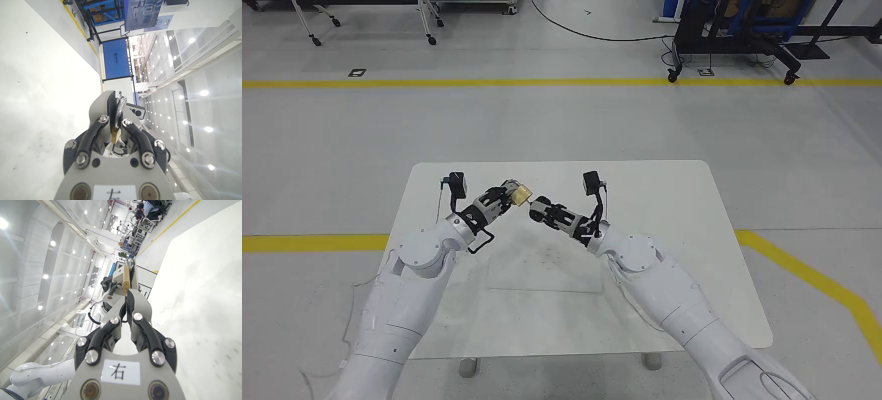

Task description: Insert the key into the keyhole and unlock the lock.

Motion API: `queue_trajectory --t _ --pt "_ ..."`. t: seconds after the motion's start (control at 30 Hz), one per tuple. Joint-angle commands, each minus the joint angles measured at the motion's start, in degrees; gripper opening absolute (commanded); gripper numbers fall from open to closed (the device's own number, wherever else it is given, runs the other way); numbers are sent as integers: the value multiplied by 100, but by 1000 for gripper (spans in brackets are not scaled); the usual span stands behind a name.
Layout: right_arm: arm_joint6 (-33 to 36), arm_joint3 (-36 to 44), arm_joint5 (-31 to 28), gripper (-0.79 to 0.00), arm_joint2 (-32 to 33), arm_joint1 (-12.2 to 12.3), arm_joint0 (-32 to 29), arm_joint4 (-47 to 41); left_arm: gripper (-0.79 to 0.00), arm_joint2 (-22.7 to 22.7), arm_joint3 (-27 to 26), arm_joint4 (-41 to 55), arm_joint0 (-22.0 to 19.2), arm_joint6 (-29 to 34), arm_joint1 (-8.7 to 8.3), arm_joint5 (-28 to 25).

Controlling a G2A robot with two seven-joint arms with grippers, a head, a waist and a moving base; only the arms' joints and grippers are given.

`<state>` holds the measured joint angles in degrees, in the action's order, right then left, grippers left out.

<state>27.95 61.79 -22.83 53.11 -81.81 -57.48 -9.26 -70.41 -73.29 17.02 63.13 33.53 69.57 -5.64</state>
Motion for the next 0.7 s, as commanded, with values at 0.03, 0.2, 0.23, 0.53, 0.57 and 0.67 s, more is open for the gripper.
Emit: queue_trajectory --t 0.03,0.2,0.23,0.53,0.57,0.67 --pt "-16 -6 25 -785 -1 -11 8 8 -785 13 -43 -83 24 -34 0 -3" --pt "-15 -53 28 -785 -11 -37 55 -1 -785 -29 -26 -33 -10 -18 0 41" --pt "-17 -62 10 -785 -9 -41 62 -10 -785 -41 -1 -8 -29 -10 1 49" --pt "47 -112 -76 -597 16 -73 74 -117 -785 -62 91 131 -74 57 14 85" --pt "58 -114 -79 -619 17 -75 73 -117 -785 -67 96 161 -73 68 15 89" --pt "89 -124 -78 -674 27 -81 76 -126 -785 -77 104 190 -72 78 17 93"
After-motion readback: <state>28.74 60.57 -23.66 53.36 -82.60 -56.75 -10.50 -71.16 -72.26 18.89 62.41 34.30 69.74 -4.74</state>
